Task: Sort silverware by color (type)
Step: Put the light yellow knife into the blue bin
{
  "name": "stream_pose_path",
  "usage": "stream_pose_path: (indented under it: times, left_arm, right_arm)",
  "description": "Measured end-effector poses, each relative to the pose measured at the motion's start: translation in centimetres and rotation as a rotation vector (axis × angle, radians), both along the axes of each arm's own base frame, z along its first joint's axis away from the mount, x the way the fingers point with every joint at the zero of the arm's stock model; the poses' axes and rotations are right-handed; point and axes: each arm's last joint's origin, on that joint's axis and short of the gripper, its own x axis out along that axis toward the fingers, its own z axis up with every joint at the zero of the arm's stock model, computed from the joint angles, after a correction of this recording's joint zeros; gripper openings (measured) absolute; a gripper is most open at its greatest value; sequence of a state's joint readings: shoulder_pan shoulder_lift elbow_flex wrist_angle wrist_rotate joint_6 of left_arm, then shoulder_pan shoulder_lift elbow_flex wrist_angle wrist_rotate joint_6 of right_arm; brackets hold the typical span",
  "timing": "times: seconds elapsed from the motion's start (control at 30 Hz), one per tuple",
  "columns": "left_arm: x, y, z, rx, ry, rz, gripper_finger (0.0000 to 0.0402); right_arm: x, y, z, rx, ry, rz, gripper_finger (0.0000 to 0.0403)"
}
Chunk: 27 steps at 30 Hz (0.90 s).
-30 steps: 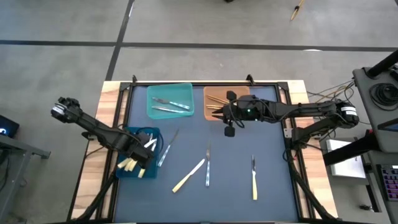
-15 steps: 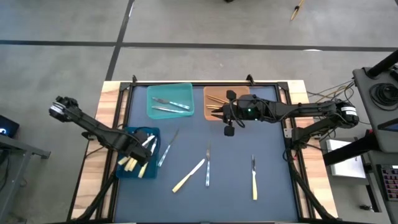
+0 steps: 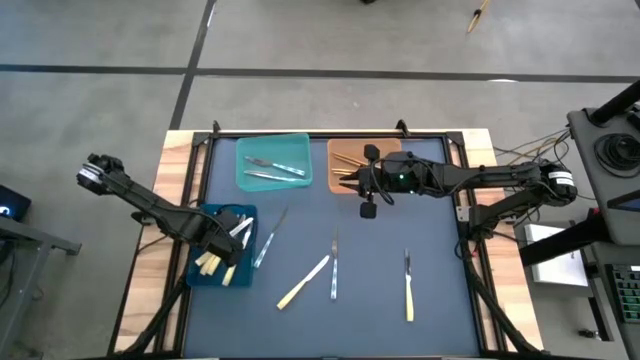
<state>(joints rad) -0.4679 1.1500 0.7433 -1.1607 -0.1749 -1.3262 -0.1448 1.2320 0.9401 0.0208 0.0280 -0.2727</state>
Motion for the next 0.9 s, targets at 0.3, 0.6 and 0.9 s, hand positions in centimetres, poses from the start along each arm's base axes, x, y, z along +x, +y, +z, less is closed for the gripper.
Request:
stream_pose_path:
  times: [0.3, 0.6, 0.9]
  left_arm:
    - [0.05, -0.02, 0.0, -0.002, -0.005, 0.0, 0.0023]
    - [0.31, 0.0, 0.03, 0.03, -0.047, 0.002, 0.0023]
    - [0.39, -0.01, -0.84, 0.025, -0.073, 0.004, 0.0024]
  right_arm:
    - [0.0, 0.0, 0.0, 0.0, 0.0, 0.0, 0.0047]
    - [0.0, 0.0, 0.0, 0.001, 0.0, -0.001, 0.0047]
    - [0.0, 0.0, -0.01, 0.002, 0.0, -0.001, 0.0047]
